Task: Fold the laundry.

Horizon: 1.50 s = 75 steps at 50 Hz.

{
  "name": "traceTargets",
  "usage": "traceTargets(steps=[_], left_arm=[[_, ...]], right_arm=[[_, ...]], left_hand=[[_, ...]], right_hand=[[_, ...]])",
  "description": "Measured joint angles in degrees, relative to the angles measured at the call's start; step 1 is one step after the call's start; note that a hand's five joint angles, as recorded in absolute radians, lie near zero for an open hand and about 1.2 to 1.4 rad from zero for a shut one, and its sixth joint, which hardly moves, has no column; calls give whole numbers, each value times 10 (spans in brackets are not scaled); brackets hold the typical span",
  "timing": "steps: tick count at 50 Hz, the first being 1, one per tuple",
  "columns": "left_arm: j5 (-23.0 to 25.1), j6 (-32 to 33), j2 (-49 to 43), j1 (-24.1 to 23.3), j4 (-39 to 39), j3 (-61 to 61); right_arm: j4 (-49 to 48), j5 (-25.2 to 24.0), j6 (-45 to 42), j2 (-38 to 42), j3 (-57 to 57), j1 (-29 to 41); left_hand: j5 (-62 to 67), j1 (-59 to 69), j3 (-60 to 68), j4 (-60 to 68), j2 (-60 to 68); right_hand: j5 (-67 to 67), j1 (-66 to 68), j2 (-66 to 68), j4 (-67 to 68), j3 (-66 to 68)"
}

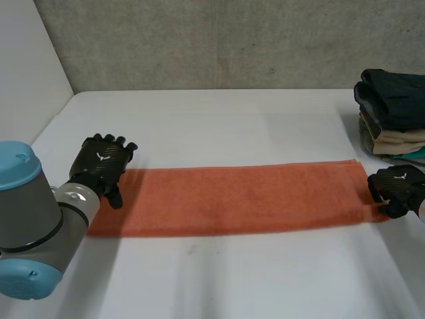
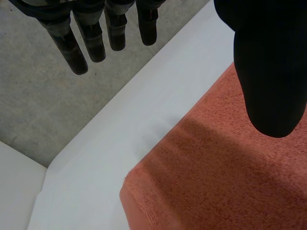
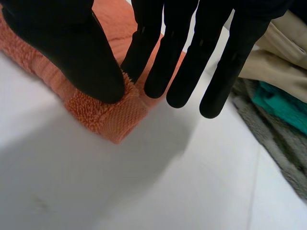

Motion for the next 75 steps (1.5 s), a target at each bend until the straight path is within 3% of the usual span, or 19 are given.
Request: traceTargets(steps=[11, 18, 23, 27, 38, 46, 50, 52, 55, 58, 66, 69, 72, 75], left_arm=[[-1, 0, 18, -1, -1, 0], [-2, 0, 42, 3, -3, -3], [-1, 0, 60, 6, -4, -9], [-2, -1, 76, 9, -4, -11], [-1, -29, 132, 21, -8, -26], [0, -36, 142, 26, -8, -47], [0, -36, 141, 28, -7, -52], [0, -36, 140, 29, -7, -54], [1, -35, 140, 29, -6, -54], [1, -35, 140, 29, -5, -53], [2, -34, 139, 20, -2, -46], [2, -34, 139, 18, -2, -45], [1, -34, 134, 4, -1, -42], [1, -35, 129, -5, 1, -41]], right_arm=[[-63, 44, -30, -1, 0, -51], [-63, 69, -125, -20, -10, -107], [-62, 87, -174, -45, -15, -99], [-66, 89, -180, -76, -17, -34], [-165, 33, -145, -90, -32, 310], [-224, 3, -152, 40, -94, 535], [-226, 3, -160, 106, -120, 594], [-226, 8, -163, 125, -126, 606], [-224, 24, -160, 134, -128, 611], [-222, 49, -141, 120, -118, 604], [-194, 127, 19, 1, -56, 511], [-179, 136, 55, -19, -44, 489], [-105, 146, 127, -45, -6, 423], [-75, 144, 140, -48, 16, 389]], left_hand=[[0, 0, 0, 0, 0], [0, 0, 0, 0, 0], [0, 0, 0, 0, 0], [0, 0, 0, 0, 0], [0, 0, 0, 0, 0], [0, 0, 0, 0, 0], [0, 0, 0, 0, 0], [0, 0, 0, 0, 0], [0, 0, 0, 0, 0], [0, 0, 0, 0, 0], [0, 0, 0, 0, 0], [0, 0, 0, 0, 0], [0, 0, 0, 0, 0], [0, 0, 0, 0, 0]], right_hand=[[18, 2, 26, 44, 38], [18, 2, 26, 44, 38], [26, 2, 26, 44, 38], [29, 2, 26, 44, 39], [29, 2, 26, 45, 39], [29, 2, 26, 45, 39], [30, 2, 26, 45, 39], [-65, -69, -78, -65, -66], [-355, -351, -366, -344, -345], [-502, -502, -520, -503, -505], [-509, -506, -530, -521, -523], [-509, -506, -530, -521, -523], [-509, -506, -530, -521, -523], [-509, -506, -530, -521, -523]])
